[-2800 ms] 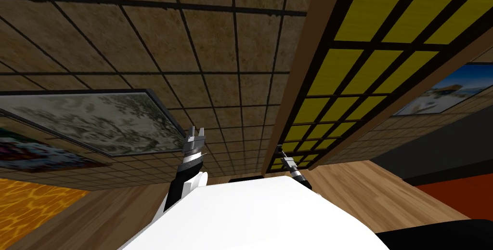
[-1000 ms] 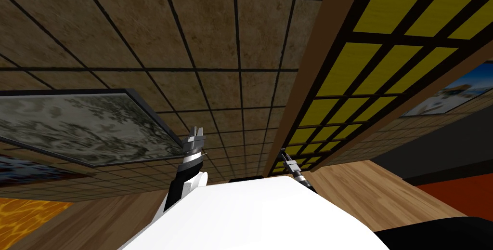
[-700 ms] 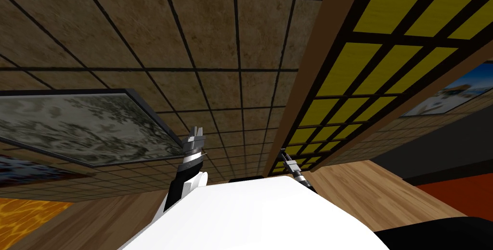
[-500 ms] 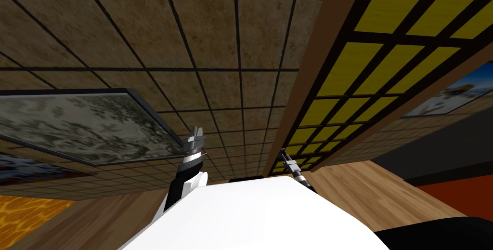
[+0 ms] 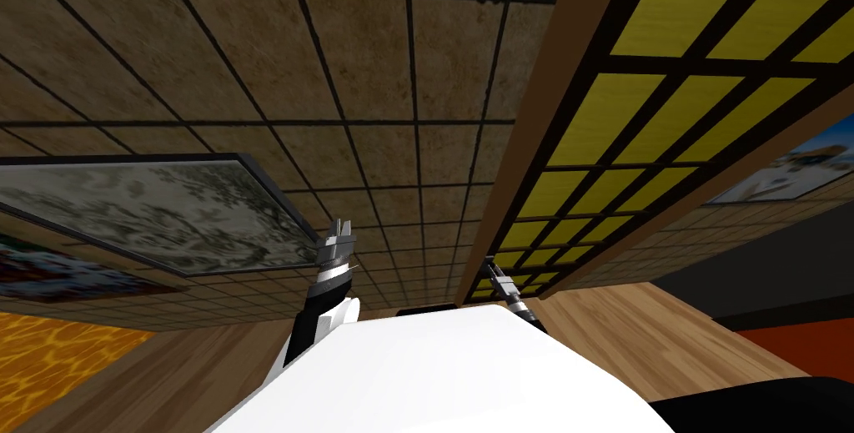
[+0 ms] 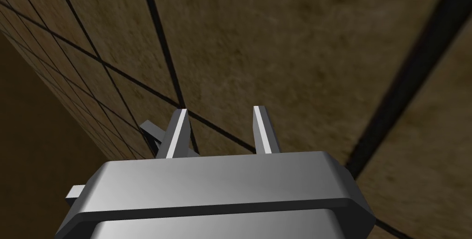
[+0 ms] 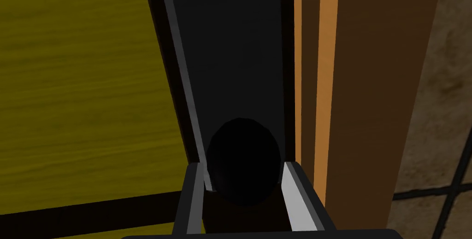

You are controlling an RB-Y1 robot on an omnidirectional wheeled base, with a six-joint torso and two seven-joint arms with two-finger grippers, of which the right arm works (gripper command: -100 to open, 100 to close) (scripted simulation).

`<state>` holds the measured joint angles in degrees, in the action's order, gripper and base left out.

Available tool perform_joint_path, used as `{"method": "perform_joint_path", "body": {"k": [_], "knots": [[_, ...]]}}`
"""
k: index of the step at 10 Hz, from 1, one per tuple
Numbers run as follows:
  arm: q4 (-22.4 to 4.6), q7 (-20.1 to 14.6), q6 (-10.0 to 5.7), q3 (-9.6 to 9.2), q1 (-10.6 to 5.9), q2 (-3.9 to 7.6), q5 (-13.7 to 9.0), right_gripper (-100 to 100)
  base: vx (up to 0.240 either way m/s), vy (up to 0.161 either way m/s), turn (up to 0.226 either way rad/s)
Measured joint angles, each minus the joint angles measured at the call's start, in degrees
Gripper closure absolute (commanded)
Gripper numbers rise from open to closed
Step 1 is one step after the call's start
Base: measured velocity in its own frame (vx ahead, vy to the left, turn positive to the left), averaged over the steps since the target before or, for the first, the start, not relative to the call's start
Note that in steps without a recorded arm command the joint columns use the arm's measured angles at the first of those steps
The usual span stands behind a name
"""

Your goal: Pull the door open

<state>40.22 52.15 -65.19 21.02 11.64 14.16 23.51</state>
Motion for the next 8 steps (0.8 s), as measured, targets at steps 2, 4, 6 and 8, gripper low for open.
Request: {"method": "perform_joint_path", "body": {"k": [2,4,6,8], "knots": [[-0.2,-2.7,0.19,-0.47,-0.29,0.03,-0.9,100,-0.04,-0.024,0.056],[0.0,-6.0,0.61,-1.08,-0.45,0.02,-2.0,100,-0.041,-0.018,0.042],[-0.4,-8.2,0.65,-1.42,-0.87,0.06,-2.6,100,-0.036,-0.016,0.046],[-0.6,-11.4,0.91,-2.01,-1.19,0.12,-3.8,100,-0.046,-0.024,0.048]]}}
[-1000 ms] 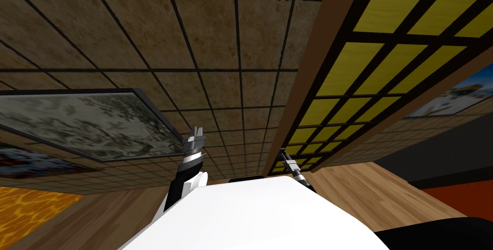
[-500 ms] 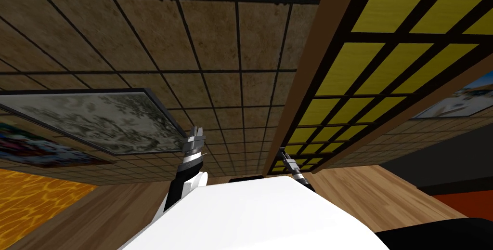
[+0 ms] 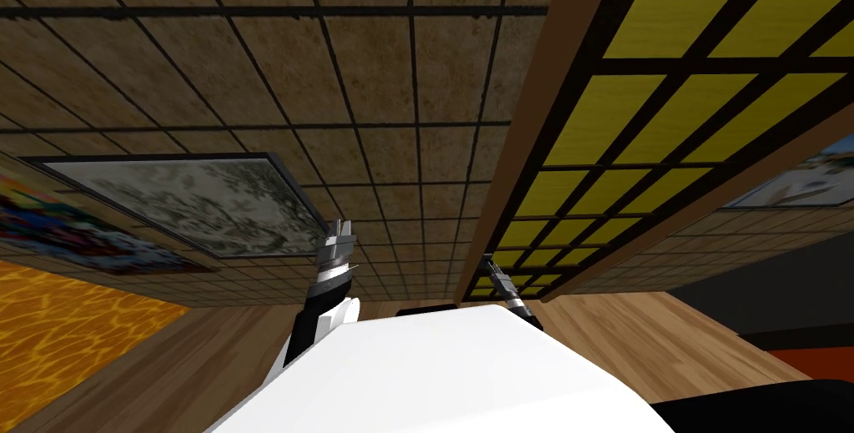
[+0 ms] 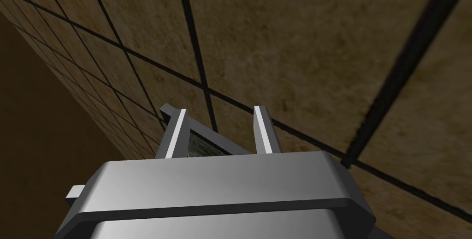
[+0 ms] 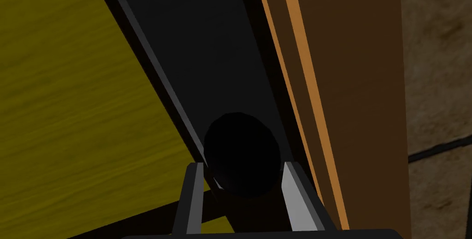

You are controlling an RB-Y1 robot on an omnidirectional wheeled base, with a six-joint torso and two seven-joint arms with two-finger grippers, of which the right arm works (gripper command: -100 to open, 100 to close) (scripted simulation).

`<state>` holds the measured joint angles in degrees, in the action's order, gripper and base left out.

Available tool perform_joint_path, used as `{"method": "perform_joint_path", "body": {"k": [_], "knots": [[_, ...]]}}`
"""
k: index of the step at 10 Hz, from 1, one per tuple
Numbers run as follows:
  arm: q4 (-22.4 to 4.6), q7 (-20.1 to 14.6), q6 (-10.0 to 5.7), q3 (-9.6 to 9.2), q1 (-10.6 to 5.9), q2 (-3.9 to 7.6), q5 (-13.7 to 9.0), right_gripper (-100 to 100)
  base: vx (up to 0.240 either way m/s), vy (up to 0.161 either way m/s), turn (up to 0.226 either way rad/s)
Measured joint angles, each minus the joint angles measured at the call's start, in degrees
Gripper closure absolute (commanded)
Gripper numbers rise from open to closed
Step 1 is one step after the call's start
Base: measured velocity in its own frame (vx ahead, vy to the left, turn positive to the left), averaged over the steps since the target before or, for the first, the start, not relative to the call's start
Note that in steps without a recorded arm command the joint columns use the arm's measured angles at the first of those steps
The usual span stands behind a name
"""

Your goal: Pull the door open

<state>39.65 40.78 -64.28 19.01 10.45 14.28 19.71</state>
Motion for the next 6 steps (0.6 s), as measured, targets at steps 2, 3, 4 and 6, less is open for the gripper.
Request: {"method": "perform_joint_path", "body": {"k": [2,3,4,6], "knots": [[0.0,-2.6,0.22,-0.43,-0.25,0.02,-0.8,100,-0.046,-0.012,0.048],[0.0,-4.3,0.45,-0.75,-0.4,0.07,-1.5,100,-0.04,-0.015,0.035],[-0.1,-5.5,0.56,-0.91,-0.52,0.08,-1.8,100,-0.037,-0.021,0.052],[-0.2,-8.5,0.86,-1.46,-0.78,0.14,-3.0,100,-0.048,-0.018,0.048]]}}
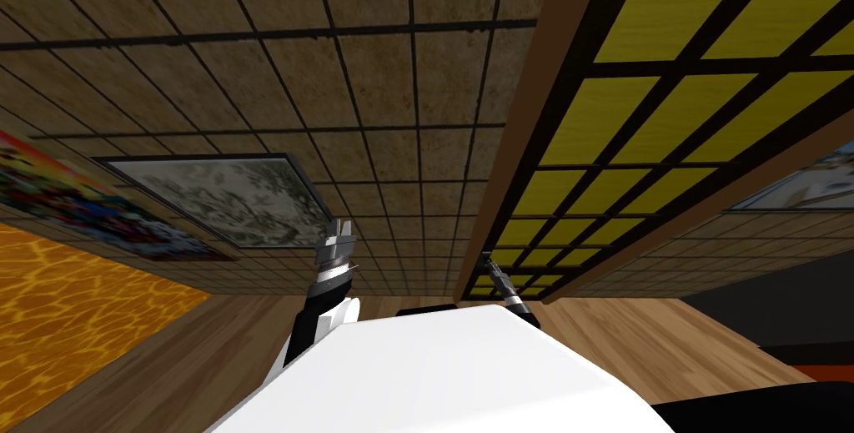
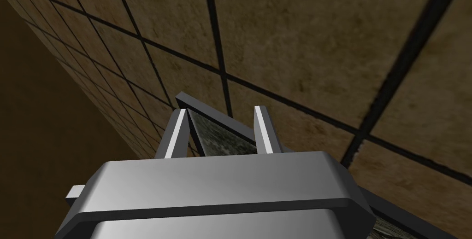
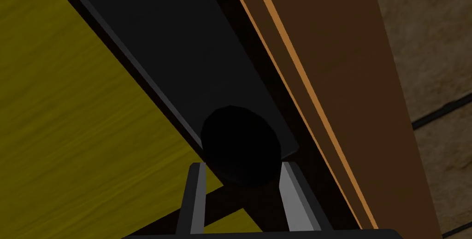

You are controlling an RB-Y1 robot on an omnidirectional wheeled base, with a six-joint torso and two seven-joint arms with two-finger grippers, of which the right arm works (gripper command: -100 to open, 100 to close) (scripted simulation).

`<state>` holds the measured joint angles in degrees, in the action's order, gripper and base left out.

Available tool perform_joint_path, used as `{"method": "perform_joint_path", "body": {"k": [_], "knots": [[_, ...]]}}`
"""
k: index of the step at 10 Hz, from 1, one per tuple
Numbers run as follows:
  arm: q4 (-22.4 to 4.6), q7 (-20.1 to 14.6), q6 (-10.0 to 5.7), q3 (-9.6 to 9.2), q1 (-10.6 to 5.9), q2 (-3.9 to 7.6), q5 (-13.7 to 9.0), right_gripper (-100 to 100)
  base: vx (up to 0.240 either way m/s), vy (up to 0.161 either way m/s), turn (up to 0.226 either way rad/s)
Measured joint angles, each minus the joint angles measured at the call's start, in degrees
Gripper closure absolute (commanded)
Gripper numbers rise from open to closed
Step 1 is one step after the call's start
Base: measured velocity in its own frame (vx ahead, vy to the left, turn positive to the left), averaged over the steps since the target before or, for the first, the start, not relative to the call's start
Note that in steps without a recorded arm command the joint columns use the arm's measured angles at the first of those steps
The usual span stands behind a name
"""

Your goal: Pull the door open

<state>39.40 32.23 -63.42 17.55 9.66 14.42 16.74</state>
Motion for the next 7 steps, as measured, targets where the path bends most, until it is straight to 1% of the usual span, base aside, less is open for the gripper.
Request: {"method": "perform_joint_path", "body": {"k": [2,3,4,7], "knots": [[0.0,-2.7,0.22,-0.51,-0.12,-0.06,-0.9,100,-0.055,-0.029,0.064],[0.0,-4.4,0.46,-0.9,-0.33,-0.03,-1.6,-100,-0.032,-0.001,-0.031],[-0.4,-3.9,0.0,-0.64,-0.2,0.07,-1.4,-100,-0.003,0.027,-0.072],[-0.6,0.3,-1.52,0.34,1.0,0.3,0.0,-100,0.005,0.036,-0.039]]}}
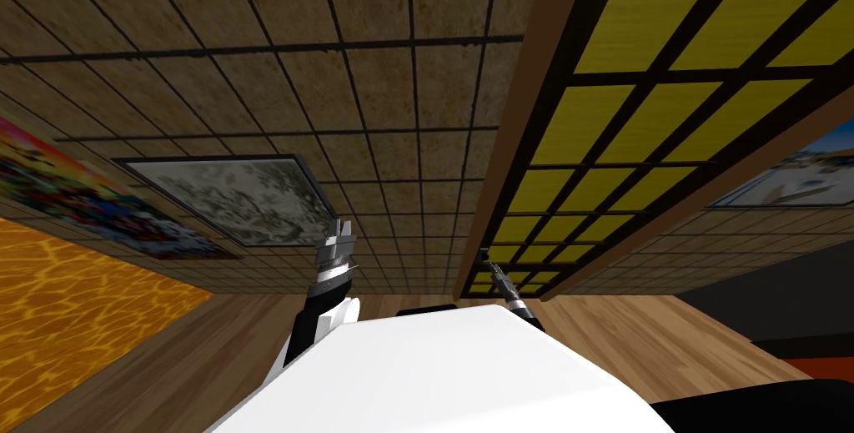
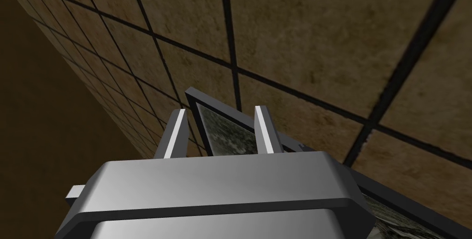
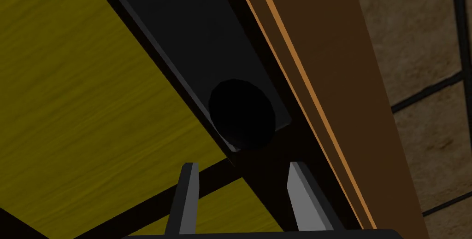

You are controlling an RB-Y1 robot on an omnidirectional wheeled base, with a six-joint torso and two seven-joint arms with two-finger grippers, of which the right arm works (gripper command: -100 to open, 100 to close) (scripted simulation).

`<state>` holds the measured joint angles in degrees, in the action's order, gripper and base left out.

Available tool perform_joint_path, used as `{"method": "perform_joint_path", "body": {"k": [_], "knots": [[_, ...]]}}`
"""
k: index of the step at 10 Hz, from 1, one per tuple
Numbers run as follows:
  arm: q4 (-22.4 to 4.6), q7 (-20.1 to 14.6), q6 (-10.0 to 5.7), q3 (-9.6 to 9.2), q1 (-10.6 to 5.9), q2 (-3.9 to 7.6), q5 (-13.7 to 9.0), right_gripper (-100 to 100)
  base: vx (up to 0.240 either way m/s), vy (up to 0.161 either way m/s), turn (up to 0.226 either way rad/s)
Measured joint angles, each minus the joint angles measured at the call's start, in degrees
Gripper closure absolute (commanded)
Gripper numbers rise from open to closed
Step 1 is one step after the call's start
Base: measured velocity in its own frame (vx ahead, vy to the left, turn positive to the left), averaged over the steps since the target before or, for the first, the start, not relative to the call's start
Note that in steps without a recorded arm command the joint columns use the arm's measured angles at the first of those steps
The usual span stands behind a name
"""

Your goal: Pull the door open

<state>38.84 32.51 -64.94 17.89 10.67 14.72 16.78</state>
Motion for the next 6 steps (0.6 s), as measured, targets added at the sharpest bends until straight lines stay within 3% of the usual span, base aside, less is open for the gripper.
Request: {"method": "perform_joint_path", "body": {"k": [3,6], "knots": [[1.3,4.6,-0.8,1.0,1.96,-0.04,1.6,-100,-0.006,0.03,-0.044],[0.5,9.2,-2.37,1.85,2.71,0.14,2.8,-100,-0.008,0.019,-0.037]]}}
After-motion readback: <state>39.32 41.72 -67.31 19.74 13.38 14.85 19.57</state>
